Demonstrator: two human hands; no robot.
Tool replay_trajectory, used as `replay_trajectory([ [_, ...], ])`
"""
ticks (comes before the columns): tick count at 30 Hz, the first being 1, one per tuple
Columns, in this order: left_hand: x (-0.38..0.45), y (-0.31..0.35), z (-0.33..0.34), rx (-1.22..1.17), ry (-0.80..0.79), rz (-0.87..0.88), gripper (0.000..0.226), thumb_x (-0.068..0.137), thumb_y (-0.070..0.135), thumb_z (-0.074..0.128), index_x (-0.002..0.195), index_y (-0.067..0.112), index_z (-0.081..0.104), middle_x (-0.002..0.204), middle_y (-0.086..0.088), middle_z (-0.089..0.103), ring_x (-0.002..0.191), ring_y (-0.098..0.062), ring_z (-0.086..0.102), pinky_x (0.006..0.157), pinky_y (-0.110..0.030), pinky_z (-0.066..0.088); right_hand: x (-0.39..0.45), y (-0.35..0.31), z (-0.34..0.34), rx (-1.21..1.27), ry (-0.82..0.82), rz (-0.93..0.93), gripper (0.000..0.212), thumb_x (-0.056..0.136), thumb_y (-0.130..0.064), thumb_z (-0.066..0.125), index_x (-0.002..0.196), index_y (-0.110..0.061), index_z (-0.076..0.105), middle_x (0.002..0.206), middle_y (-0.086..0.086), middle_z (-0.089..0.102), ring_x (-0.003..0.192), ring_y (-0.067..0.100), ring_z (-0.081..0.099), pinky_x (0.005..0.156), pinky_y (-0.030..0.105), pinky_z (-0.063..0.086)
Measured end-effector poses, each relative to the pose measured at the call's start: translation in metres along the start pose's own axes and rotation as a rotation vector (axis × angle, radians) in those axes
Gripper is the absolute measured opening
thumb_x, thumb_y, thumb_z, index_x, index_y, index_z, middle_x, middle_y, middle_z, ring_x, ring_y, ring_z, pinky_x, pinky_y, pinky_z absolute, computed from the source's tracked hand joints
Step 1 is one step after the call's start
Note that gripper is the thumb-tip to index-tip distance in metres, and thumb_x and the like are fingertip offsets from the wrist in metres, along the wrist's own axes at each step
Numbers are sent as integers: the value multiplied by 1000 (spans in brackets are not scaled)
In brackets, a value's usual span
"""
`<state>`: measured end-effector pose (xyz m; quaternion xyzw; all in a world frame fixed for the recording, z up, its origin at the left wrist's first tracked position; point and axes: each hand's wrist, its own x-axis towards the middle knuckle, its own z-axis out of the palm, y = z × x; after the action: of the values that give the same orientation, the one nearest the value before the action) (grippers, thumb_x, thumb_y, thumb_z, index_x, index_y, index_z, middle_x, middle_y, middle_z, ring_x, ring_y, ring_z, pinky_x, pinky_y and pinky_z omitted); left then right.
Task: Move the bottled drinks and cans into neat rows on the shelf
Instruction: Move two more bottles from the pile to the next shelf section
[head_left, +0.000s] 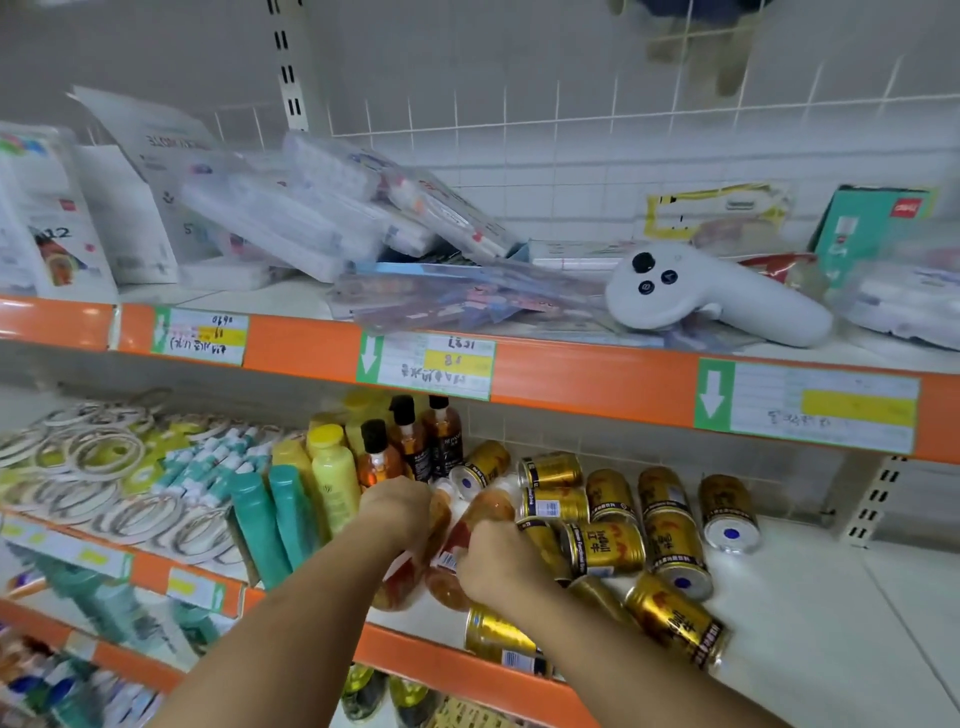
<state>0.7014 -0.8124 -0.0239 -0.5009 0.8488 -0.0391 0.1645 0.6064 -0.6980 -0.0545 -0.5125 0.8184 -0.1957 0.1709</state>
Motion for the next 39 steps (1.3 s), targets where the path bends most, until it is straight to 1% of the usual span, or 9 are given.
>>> replay_trajectory([
  [4, 3, 1, 1, 34, -17, 7, 55, 77, 39, 84, 122, 16, 62, 105, 0, 67, 100, -21, 66, 82, -33, 59, 9, -14, 1, 77, -77, 82, 13, 90, -29, 65, 93, -17, 66, 101, 6, 65, 82, 22, 63, 59, 27, 50],
  [7, 4, 2, 1, 47, -20, 11, 48, 78, 37, 80, 119, 17, 63, 100, 1, 65, 96, -20, 66, 83, -33, 59, 11, -18, 4, 80, -92, 143, 39, 92, -33, 63, 125, -11, 60, 134, 16, 51, 89, 23, 61, 67, 29, 48],
  [10, 6, 1, 1, 47, -23, 13, 46, 76, 35, 80, 115, 17, 65, 96, 1, 65, 91, -20, 65, 79, -33, 59, 10, -18, 10, 143, -67, 175, 63, 93, -41, 60, 145, -13, 37, 144, 18, 41, 117, 32, 59, 82, 34, 50],
  [12, 7, 0, 0, 25, -44, 7, 38, 74, 35, 81, 103, 17, 64, 85, 1, 60, 86, -20, 62, 79, -33, 58, 9, -17, 11, 187, -76, 168, 64, 93, -42, 59, 145, -17, 31, 141, 17, 47, 123, 34, 55, 90, 38, 50],
  [15, 11, -2, -1, -18, -84, -3, 34, 71, 36, 83, 86, 19, 58, 77, 3, 56, 87, -20, 63, 85, -35, 59, 11, -13, 9, 259, -114, 173, 61, 94, -41, 59, 142, -21, 29, 132, 12, 58, 116, 32, 60, 82, 36, 49],
  [22, 19, -6, 2, -149, -165, -83, 56, 69, 40, 86, 117, 18, 67, 98, 1, 64, 95, -21, 65, 88, -35, 58, 23, 0, 3, 405, -60, 190, 38, 102, -28, 47, 138, -28, 35, 115, 8, 62, 100, 28, 65, 85, 43, 59],
  [33, 17, -7, -4, -246, -261, -194, 68, 62, 42, 86, 119, 12, 66, 96, 0, 64, 90, -22, 65, 69, -30, 55, 39, 6, 7, 477, -133, 259, 68, 97, -27, 59, 151, -16, 19, 124, 7, 63, 89, 20, 62, 52, 24, 47],
  [37, 20, -8, -4, -286, -271, -223, 79, 64, 43, 87, 131, 13, 60, 119, -4, 65, 106, -25, 65, 79, -32, 56, 44, 4, 6, 558, -197, 321, 57, 96, -22, 60, 145, -11, 34, 123, 10, 64, 102, 25, 68, 75, 33, 60],
  [39, 21, -9, -4, -292, -268, -229, 82, 61, 45, 88, 131, 14, 59, 119, -4, 66, 107, -25, 66, 83, -32, 58, 43, 4, 4, 587, -201, 328, 53, 95, -22, 62, 141, -8, 38, 117, 10, 67, 96, 23, 68, 57, 27, 53],
])
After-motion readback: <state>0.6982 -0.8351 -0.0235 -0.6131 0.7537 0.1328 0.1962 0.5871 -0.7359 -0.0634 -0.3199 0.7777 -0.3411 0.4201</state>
